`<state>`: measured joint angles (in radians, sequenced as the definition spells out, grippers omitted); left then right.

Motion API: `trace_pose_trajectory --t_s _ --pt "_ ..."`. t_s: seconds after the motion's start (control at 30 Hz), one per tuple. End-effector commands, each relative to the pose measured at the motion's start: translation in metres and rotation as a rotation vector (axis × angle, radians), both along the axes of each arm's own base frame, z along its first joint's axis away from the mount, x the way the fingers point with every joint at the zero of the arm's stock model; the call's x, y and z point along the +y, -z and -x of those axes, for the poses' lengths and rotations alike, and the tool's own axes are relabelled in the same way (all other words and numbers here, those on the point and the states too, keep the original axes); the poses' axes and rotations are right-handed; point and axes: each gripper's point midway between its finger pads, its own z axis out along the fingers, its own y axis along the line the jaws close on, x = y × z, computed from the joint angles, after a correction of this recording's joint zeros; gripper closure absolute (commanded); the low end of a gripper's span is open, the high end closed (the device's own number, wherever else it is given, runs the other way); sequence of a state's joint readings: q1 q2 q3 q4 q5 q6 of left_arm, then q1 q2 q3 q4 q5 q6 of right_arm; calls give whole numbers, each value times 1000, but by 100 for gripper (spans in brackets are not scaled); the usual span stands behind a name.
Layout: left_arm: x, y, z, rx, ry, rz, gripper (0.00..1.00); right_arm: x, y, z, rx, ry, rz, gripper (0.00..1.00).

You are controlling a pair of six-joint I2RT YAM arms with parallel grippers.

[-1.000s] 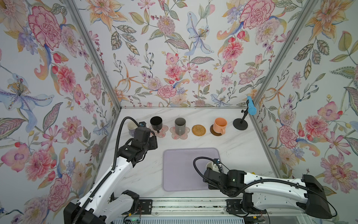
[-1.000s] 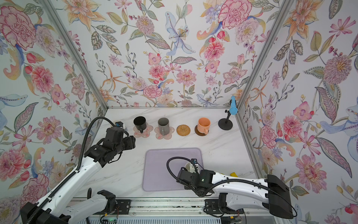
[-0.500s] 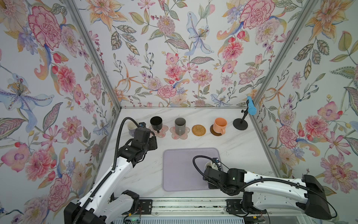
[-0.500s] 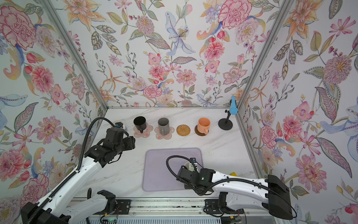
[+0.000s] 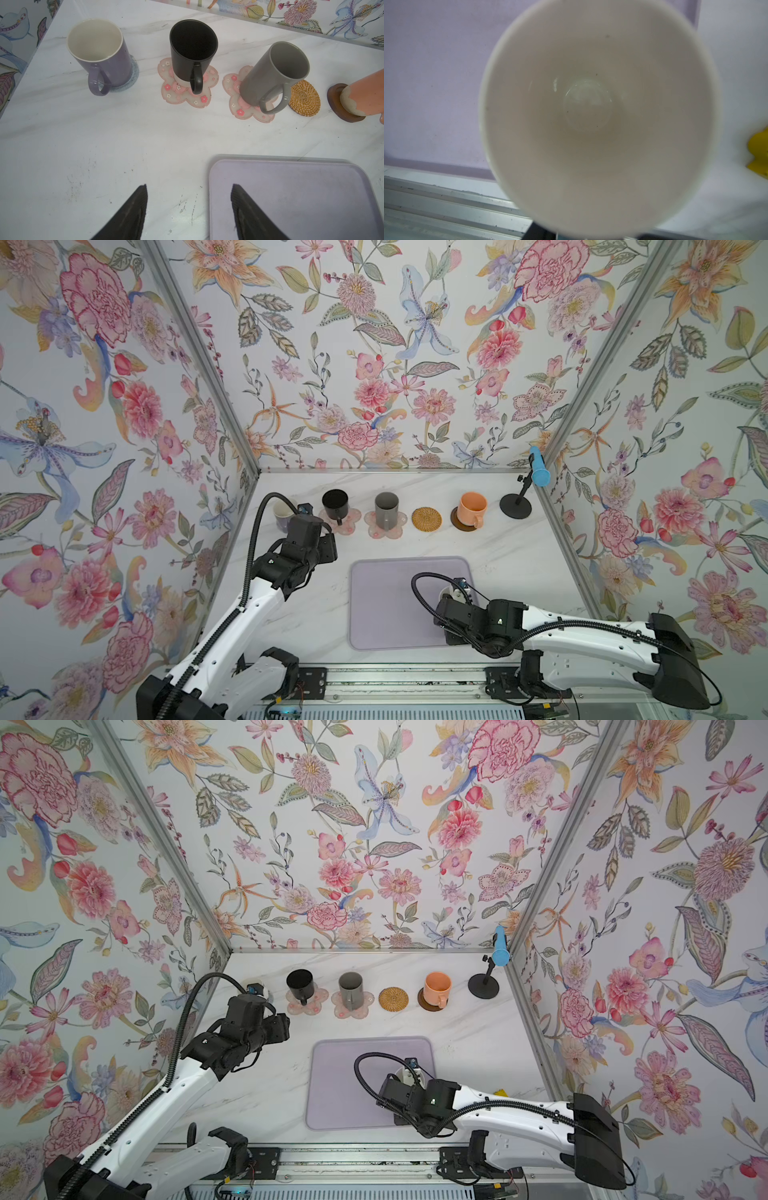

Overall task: Place cups on coasters
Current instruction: Pick up the cup from the tray.

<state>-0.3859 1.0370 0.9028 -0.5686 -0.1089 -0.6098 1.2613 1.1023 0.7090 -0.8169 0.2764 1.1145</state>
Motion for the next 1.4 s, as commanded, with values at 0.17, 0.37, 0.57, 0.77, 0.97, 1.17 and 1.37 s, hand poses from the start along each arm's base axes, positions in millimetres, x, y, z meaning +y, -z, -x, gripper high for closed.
trace_pose_trajectory --t_s 0.17,0.37,0.57,0.77,0.97,1.17,1.37 --pt "8 6 7 14 -22 -8 33 -16 -9 -4 -22 71 13 78" --pt "8 5 7 12 -21 -7 33 -15 -8 -6 -26 63 39 77" --pt "8 3 6 8 -21 -4 33 -9 -6 -9 -24 27 74 77" --pt "9 4 6 8 -23 -5 33 -11 -9 -13 -33 40 66 85" --pt "9 8 6 15 -22 -8 33 -16 -5 -11 -8 38 62 96" --pt "8 10 6 19 -21 -4 33 -13 -8 -13 -16 6 71 100" --pt "9 8 6 14 -25 1 33 -8 -20 -19 -43 -32 59 100"
